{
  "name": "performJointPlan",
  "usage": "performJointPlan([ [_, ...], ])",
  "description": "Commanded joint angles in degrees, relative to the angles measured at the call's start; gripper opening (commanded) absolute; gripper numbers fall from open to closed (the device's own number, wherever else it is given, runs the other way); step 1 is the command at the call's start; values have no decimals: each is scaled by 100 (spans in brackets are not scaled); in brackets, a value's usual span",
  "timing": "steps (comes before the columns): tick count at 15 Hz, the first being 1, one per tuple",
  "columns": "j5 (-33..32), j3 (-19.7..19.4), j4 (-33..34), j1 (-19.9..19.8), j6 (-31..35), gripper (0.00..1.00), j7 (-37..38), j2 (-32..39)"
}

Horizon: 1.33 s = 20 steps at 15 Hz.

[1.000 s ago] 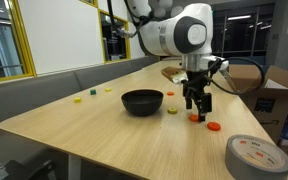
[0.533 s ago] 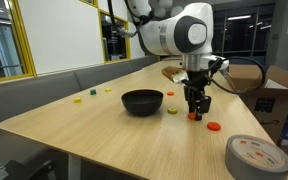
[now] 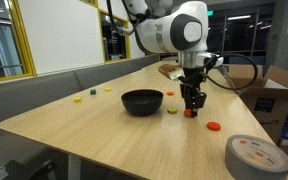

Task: Pick up some of the yellow and orange objects from the table and put them in the bowl

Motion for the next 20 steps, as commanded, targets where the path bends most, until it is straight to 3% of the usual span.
performJointPlan([
  [1,-334,-87,-193,388,-39,19,178,-551],
  [5,-1128,-139,-317,787,-96,19,626,-1087],
  [8,-1451,140,-385,902,-183,19,649,-1403],
  [15,-344,1066,-434,872,-533,18,-563,-1468],
  [20,30,1189,-460,836,-1132,18,-1029,-1471],
])
